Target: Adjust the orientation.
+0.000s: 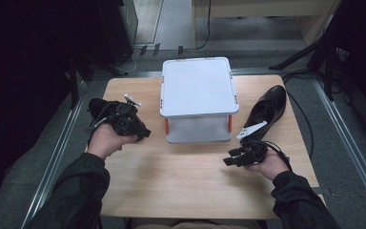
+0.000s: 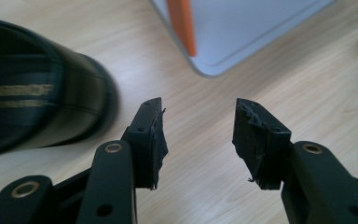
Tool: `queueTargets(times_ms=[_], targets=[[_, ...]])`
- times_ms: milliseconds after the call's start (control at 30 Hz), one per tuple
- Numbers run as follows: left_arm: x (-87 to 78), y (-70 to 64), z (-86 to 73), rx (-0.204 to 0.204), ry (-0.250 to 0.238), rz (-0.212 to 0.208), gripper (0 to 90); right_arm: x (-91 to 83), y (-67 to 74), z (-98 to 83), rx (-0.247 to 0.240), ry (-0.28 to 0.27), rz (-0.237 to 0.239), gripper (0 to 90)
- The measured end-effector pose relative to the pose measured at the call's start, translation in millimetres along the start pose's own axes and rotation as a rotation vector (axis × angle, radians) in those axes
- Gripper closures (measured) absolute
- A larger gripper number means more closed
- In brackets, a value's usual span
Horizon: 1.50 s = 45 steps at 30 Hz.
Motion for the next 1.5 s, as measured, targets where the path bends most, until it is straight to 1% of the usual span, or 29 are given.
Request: queueTargets(times_ms=[33,67,133,167,200,267,300,333,367,500,533,600,667,700,767,933,967,1033,1133,1200,1333,1367,1400,1467,1500], targets=[[-4.1,3.3,2.6,0.000,0.014,0.018,52.9,0.3,0.0,-0.2,-0.001,0.002,-0.001,50.6],[-6.3,4.8,4.2,-0.004,0.019,0.025,52.8,1.1,0.0,-0.9,0.000,0.012,-0.004,50.4],[-13.8,10.8,9.8,-0.015,0.031,0.054,52.7,1.7,-0.1,-1.2,-0.002,0.015,-0.001,50.1],[-16.8,13.5,12.3,-0.021,0.038,0.059,52.2,2.2,0.0,-1.3,-0.006,0.016,0.004,50.1],[-18.9,15.8,14.1,-0.017,0.047,0.063,52.2,2.3,0.2,-1.4,-0.007,0.016,0.005,50.1],[-22.8,22.0,20.1,-0.040,0.073,0.071,52.2,2.5,0.1,-1.3,-0.008,0.016,0.005,50.1],[-24.1,24.7,22.6,-0.043,0.090,0.081,52.4,3.1,-0.4,-1.6,-0.005,0.021,0.002,50.1],[-25.2,28.3,27.2,-0.048,0.114,0.118,52.6,3.3,-0.5,-1.7,-0.004,0.021,0.001,50.1],[-25.2,28.3,27.2,-0.048,0.114,0.118,53.1,3.3,-0.5,-1.7,-0.004,0.021,0.001,50.1],[-20.5,34.9,36.5,-0.064,0.190,0.140,55.0,3.2,-1.3,-2.2,0.002,0.025,0.001,50.1],[-18.5,35.8,38.9,-0.059,0.208,0.149,55.5,3.3,-1.6,-2.4,0.002,0.025,0.001,50.1],[-13.7,37.6,43.7,-0.055,0.230,0.146,56.8,3.3,-1.8,-2.5,0.002,0.026,0.000,50.1],[-9.3,39.4,46.8,-0.060,0.240,0.147,58.1,3.3,-2.2,-2.9,0.005,0.027,0.001,50.1],[-6.8,40.5,48.2,-0.063,0.245,0.146,61.2,3.1,-2.6,-3.3,0.005,0.028,0.000,50.1],[-1.1,43.6,50.4,-0.064,0.247,0.155,61.7,3.1,-2.9,-3.5,0.004,0.028,0.000,50.1],[10.0,50.4,51.9,-0.091,0.252,0.144,66.3,3.0,-3.3,-4.6,0.008,0.033,0.002,50.1],[12.2,51.3,52.3,-0.097,0.253,0.142,66.3,3.0,-3.3,-4.6,0.008,0.033,0.002,50.1],[16.5,52.5,53.1,-0.102,0.258,0.143,69.3,3.6,-3.3,-4.6,0.006,0.033,0.001,50.1],[21.5,52.7,53.8,-0.104,0.259,0.142,70.4,3.7,-3.2,-4.6,0.009,0.037,0.000,50.1],[22.8,53.3,53.9,-0.101,0.263,0.135,70.7,3.7,-3.4,-4.4,0.007,0.037,-0.001,50.1],[22.3,55.6,52.9,-0.125,0.246,0.103,74.7,4.0,-4.3,-2.5,0.002,0.039,0.000,50.1],[22.0,55.9,52.8,-0.128,0.243,0.100,74.7,4.0,-4.3,-2.5,0.002,0.039,0.000,50.1],[21.2,56.0,53.2,-0.125,0.229,0.106,75.0,3.7,-4.1,-2.1,0.005,0.040,0.001,50.1],[20.9,55.6,52.3,-0.120,0.229,0.107,76.5,3.4,-3.8,0.5,-0.002,0.037,0.007,50.4],[20.7,55.3,51.7,-0.129,0.230,0.101,76.5,3.4,-3.8,0.5,-0.002,0.037,0.007,50.4]])
Point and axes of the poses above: each handheld gripper's, and its own axes: x roughly forward along the jaws, z roughly out of its top, y roughly to its left, the point moved 4 cm from there along x, roughly forward along the jaws, and after that the axes turned 13 degrees about y, right-handed, at the moved point
